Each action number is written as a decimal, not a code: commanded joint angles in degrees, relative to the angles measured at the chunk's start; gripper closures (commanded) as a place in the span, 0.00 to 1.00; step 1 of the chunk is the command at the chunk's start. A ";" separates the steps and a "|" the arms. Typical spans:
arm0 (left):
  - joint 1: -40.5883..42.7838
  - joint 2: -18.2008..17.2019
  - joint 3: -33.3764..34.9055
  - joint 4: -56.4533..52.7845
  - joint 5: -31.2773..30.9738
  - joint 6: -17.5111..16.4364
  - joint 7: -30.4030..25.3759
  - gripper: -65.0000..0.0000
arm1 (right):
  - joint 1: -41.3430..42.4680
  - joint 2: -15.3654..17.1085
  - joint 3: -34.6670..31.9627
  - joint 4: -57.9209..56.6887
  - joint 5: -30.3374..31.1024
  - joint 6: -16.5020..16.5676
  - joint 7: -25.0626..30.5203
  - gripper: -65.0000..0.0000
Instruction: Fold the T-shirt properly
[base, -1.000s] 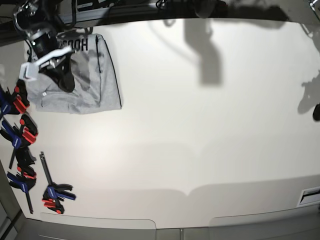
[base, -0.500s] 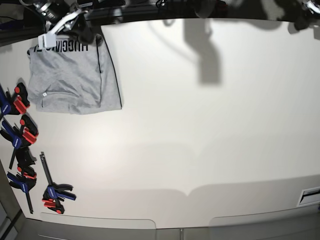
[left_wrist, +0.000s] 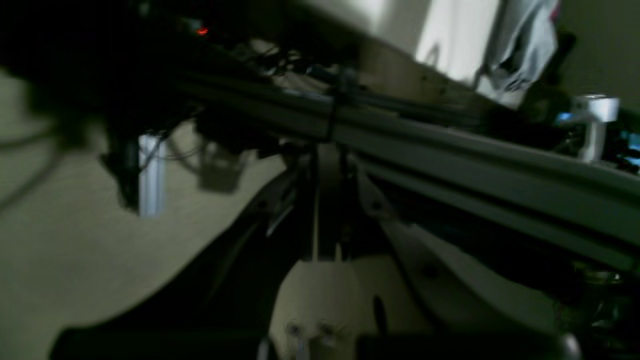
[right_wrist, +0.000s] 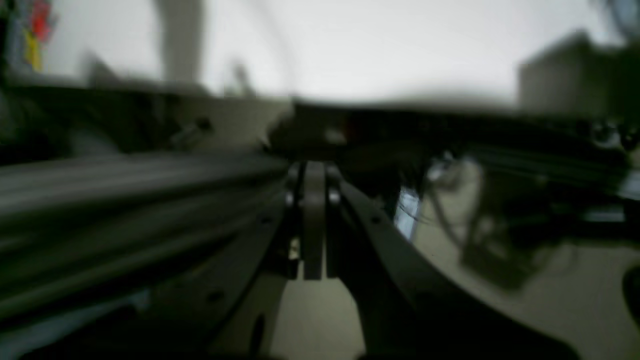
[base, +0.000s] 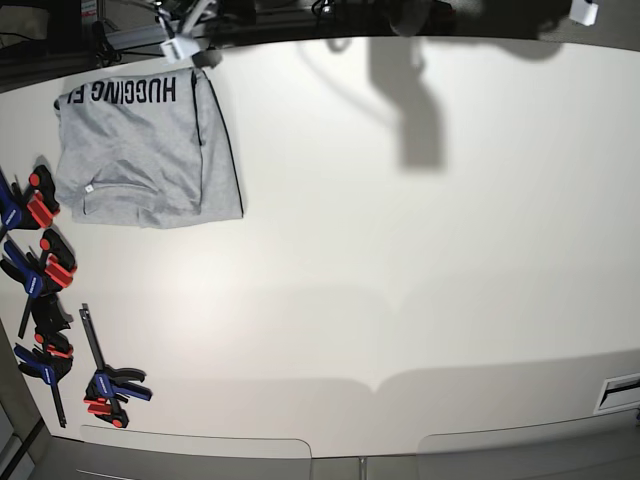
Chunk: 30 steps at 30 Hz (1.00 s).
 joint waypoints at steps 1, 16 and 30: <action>0.96 -0.33 1.38 0.52 3.65 -0.28 -2.71 1.00 | -0.79 1.57 -1.60 -1.95 -1.92 0.30 2.14 1.00; -6.27 -0.31 17.25 -24.48 49.46 -0.28 -41.81 1.00 | 7.87 9.18 -21.79 -40.72 -26.23 -5.25 26.32 1.00; -23.89 0.59 26.99 -52.22 63.65 -0.28 -56.11 1.00 | 27.23 5.20 -41.92 -61.57 -25.07 -36.63 39.74 0.97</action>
